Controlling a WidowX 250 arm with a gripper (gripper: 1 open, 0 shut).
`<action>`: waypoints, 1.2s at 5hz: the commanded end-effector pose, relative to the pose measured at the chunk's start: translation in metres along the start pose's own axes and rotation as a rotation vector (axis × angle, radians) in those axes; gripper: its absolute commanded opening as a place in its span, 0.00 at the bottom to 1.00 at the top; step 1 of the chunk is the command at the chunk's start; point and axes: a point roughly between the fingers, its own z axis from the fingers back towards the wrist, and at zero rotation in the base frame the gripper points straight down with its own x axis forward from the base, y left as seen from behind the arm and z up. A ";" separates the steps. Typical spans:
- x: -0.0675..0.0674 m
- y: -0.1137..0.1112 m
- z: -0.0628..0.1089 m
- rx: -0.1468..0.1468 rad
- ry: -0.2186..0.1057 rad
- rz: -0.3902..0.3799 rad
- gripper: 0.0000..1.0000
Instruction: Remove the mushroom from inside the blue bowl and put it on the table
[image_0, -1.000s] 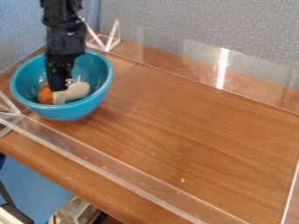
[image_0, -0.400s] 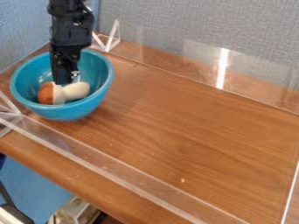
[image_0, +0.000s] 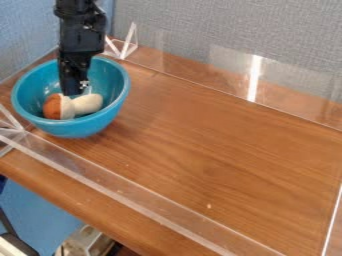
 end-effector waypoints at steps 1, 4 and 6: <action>-0.003 0.012 0.029 0.092 -0.063 0.010 0.00; -0.009 -0.005 0.052 0.106 -0.074 0.087 0.00; -0.007 -0.005 0.063 0.099 -0.066 0.176 0.00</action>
